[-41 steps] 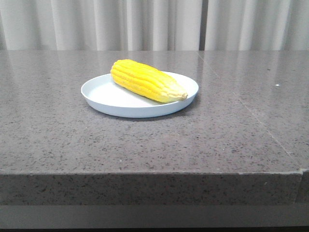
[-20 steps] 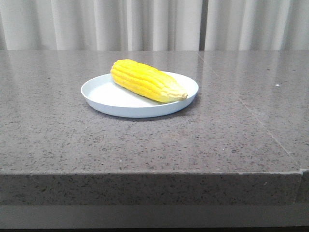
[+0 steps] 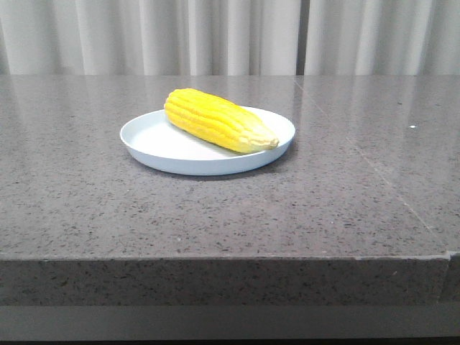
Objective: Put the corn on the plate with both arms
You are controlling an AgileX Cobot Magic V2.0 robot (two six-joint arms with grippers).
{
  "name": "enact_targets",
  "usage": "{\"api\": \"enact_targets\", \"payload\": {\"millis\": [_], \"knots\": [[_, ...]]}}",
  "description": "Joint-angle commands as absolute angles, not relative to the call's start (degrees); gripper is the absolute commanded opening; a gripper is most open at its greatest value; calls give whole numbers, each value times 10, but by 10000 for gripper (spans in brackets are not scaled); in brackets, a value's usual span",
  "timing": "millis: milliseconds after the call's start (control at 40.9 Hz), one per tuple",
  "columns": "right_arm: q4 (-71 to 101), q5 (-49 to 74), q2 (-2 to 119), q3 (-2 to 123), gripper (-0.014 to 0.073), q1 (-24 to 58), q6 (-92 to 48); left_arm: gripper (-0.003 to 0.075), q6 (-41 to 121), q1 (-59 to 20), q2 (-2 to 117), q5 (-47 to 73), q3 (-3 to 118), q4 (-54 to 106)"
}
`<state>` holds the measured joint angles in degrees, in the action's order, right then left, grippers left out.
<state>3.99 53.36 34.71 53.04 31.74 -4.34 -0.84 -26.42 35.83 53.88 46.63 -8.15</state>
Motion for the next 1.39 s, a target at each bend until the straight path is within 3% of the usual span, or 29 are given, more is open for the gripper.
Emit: {"api": "enact_targets", "payload": {"millis": [0, 342, 684, 1027, 1369], "knots": [[37, 493, 348, 543, -87, 314, -42, -20, -15, -269, 330, 482, 464, -83], [37, 492, 348, 543, -87, 314, -42, -20, -15, -154, 142, 421, 342, -88], [37, 492, 348, 543, -87, 314, -42, -20, -15, -48, 21, 159, 153, -9], [37, 492, 348, 543, -87, 314, -42, -20, -15, -37, -14, -67, -19, 0], [37, 491, 348, 543, -87, 314, -42, -20, -15, -36, -14, -43, -18, 0]]}}
